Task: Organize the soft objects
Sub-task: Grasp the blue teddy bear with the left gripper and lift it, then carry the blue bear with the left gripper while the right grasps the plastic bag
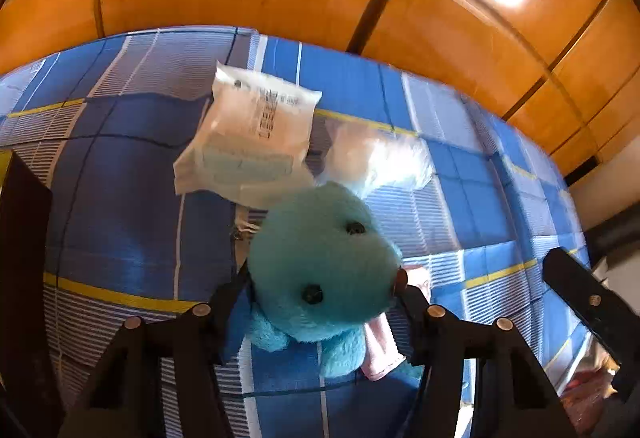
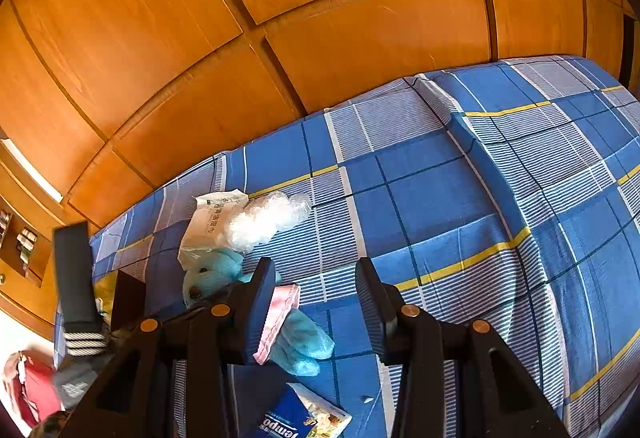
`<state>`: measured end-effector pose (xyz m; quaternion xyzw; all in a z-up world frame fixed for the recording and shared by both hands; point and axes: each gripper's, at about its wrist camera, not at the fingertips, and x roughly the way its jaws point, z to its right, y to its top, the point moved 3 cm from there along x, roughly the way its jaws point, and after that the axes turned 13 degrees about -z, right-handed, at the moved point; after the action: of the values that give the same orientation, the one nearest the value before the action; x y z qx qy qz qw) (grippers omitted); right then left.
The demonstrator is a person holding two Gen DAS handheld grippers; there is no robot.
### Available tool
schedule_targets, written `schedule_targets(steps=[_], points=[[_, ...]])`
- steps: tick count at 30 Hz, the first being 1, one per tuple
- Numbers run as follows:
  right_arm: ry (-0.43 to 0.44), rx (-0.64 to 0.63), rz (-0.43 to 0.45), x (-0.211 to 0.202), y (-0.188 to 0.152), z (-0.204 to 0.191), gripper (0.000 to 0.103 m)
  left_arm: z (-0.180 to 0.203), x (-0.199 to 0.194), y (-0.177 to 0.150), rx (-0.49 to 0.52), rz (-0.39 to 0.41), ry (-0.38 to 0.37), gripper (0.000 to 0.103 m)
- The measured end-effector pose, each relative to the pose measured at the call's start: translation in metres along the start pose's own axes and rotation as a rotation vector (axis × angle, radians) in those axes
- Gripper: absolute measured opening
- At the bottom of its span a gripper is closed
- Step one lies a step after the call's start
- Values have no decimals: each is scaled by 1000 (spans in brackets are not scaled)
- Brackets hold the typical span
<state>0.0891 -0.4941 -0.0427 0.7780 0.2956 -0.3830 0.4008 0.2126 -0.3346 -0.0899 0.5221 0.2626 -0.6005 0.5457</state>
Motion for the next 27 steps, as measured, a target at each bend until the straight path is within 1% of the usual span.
schedule_targets(steps=[2, 6, 8, 12, 16, 18, 20, 23, 24, 25, 27], points=[[-5, -1, 0, 1, 0, 0, 42, -5, -9, -4, 6, 23, -5, 54], [-10, -7, -4, 2, 0, -1, 42, -18, -43, -16, 18, 90, 15, 55], [-11, -17, -10, 3, -1, -3, 42, -25, -56, -23, 20, 106, 33, 55], [-1, -62, -30, 10, -6, -12, 42, -42, -84, -49, 38, 141, 81, 55], [9, -137, -59, 19, -15, -27, 42, -56, -100, -74, 58, 166, 114, 55], [24, -164, -79, 25, -19, -35, 42, -63, -110, -88, 75, 183, 135, 55], [49, -169, -114, 33, -22, -40, 42, -67, -116, -97, 79, 187, 133, 55], [169, -71, -191, 48, -16, -40, 42, -74, -124, -108, 74, 198, 121, 56], [201, -38, -201, 51, -12, -39, 46, -77, -127, -112, 70, 202, 111, 56], [234, 4, -205, 54, -7, -38, 56, -78, -130, -114, 66, 207, 106, 56], [286, 98, -195, 62, 7, -35, 68, -82, -136, -118, 61, 220, 99, 56]])
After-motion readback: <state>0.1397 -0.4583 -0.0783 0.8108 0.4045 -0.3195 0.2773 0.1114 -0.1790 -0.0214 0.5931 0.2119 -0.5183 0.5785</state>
